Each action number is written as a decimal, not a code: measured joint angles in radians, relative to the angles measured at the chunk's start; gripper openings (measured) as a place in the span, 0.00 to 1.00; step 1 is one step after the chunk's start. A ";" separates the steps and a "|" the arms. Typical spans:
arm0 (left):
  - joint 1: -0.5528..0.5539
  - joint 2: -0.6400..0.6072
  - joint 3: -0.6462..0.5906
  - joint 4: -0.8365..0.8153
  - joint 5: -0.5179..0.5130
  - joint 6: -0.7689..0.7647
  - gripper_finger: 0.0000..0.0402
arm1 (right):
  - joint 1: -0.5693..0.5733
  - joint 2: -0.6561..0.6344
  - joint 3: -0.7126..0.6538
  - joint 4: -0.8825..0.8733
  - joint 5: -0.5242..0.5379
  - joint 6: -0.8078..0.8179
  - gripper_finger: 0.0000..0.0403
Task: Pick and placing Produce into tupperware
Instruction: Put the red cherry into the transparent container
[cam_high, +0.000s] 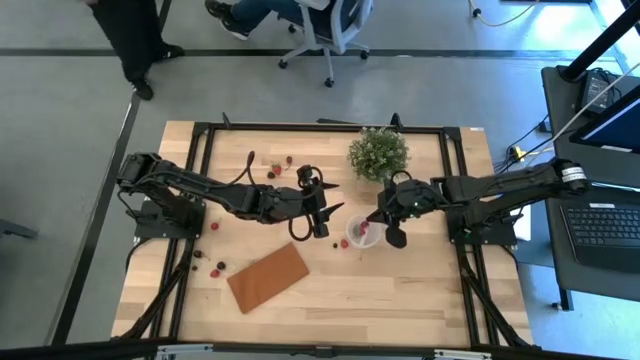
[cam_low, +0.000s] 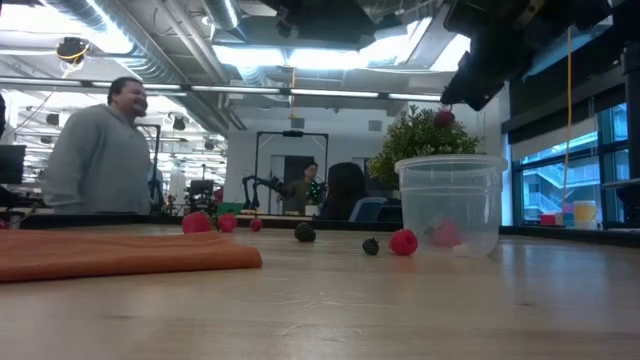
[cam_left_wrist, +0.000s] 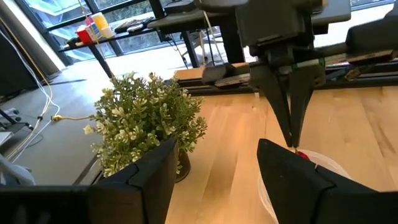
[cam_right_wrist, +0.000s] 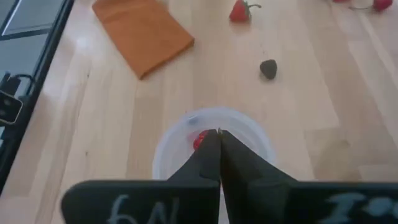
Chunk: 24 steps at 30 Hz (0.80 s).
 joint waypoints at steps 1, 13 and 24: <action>0.000 0.000 0.000 0.000 0.000 0.000 0.53 | 0.003 0.000 -0.011 0.013 0.000 0.000 0.00; 0.000 0.000 0.000 0.000 0.000 -0.001 0.53 | 0.006 0.001 -0.143 0.136 0.000 0.005 0.00; 0.000 0.000 -0.001 0.000 0.000 -0.001 0.53 | 0.006 0.001 -0.168 0.138 0.000 0.005 0.00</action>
